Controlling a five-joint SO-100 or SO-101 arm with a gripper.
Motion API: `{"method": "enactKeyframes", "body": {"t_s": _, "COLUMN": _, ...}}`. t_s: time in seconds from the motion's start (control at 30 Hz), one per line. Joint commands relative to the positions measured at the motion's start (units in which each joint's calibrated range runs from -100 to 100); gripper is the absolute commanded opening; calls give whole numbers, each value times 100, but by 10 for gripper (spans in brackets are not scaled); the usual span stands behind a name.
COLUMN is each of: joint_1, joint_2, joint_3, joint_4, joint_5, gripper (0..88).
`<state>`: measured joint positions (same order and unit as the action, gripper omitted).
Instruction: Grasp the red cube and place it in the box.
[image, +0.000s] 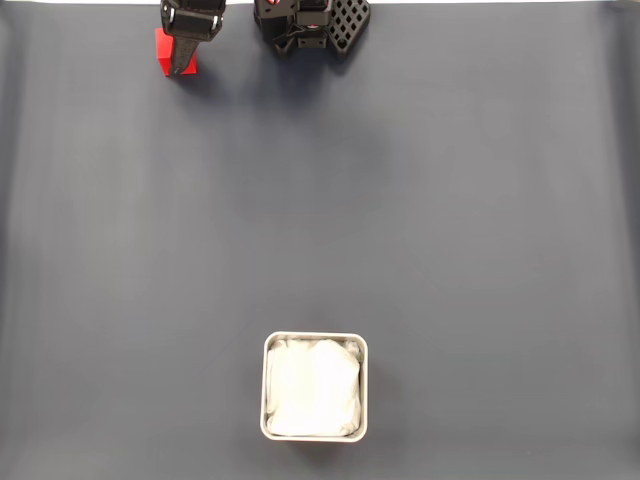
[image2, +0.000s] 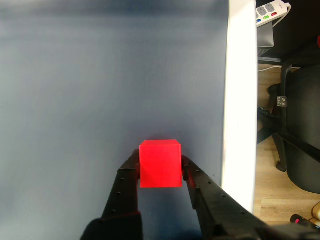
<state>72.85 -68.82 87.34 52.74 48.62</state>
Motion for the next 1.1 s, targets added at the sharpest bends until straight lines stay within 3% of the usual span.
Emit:
{"method": "enactKeyframes", "body": {"t_s": 0.0, "joint_1": 87, "joint_2": -67, "joint_3": -94, "joint_4": -61, "joint_5": 68, "gripper": 128}}
{"method": "enactKeyframes", "body": {"t_s": 1.07, "joint_1": -183, "joint_2": 245, "joint_3": -906, "joint_4": -61, "joint_5": -15, "gripper": 98}}
